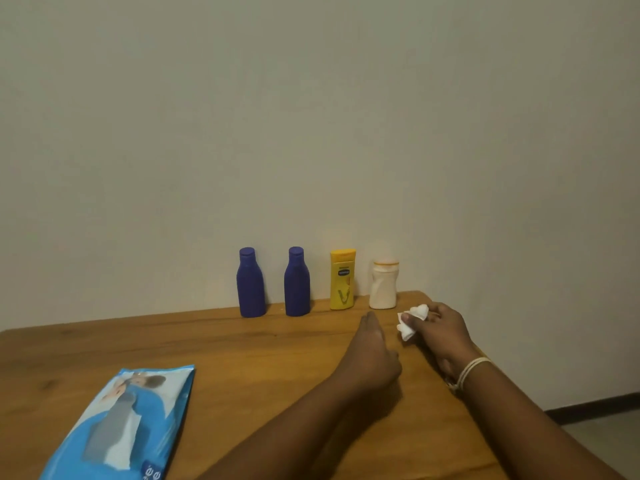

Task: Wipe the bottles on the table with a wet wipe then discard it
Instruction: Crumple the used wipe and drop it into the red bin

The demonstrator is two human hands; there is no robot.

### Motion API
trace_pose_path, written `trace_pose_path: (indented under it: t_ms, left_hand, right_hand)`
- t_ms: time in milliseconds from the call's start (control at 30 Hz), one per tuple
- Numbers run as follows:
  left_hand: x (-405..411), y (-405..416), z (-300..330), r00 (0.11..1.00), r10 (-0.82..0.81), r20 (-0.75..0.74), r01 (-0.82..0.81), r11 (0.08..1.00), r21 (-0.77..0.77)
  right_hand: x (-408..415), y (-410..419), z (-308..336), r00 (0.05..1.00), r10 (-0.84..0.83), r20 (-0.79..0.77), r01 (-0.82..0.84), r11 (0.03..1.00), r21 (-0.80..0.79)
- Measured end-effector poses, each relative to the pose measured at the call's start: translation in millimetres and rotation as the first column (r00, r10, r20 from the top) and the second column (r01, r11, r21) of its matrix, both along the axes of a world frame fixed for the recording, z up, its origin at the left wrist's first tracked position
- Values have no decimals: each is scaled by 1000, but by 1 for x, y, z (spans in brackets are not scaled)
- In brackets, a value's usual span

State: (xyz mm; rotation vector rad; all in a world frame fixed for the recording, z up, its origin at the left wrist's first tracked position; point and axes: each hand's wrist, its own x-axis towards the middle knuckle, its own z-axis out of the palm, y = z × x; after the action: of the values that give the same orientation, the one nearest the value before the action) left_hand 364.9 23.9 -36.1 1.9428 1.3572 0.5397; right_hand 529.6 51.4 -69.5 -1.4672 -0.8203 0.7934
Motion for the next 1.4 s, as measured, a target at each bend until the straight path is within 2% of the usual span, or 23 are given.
trace_pose_path:
  t_ms: [133,233,300,433,633,733,833,1000,1100,1267,1400]
  left_hand:
    - [-36,-29,16,998,20,64,-21,1000,19]
    - [-59,-60,29,969,84,231,-77,996,-37]
    - [-77,-89,35,929,122,348,-105,992,-66]
    - [-113,-143,40,885,140,444,-126,990,-61]
    - [-175,-187,41,833,156,531,-146,987,-62]
    - [-201,-179,48,800,227,556,-228,971,-69]
    - [-217,-151,56,816,244,523,-254,966,-54]
    - [-241,-58,65,796,257,549,-264,962,-67]
    - [-251,-24,72,754,273,597,-230,962,-149]
    - [-251,-6,96,824,257,506,-212,966,-146]
    - [-254,-4,139,829,277,485,-209,959,-190]
  right_hand:
    - [-23,-45,16,960,161,-228,-160,987,21]
    - [-46,-83,27,922,260,-286,-263,964,29]
    - [-63,-114,36,882,374,-288,-373,926,60]
    - [-95,-169,56,795,572,-203,-559,820,123]
    - [-142,-209,83,758,649,-72,-642,761,94]
    - [-163,-199,95,737,674,-51,-673,739,41]
    - [-179,-165,104,710,702,-62,-703,711,4]
    - [-212,-52,100,673,738,50,-738,674,-29]
    - [-221,-13,104,665,745,-44,-747,663,-48]
    - [-225,3,135,702,698,-143,-712,688,-140]
    - [-220,4,177,659,680,-323,-745,648,-157]
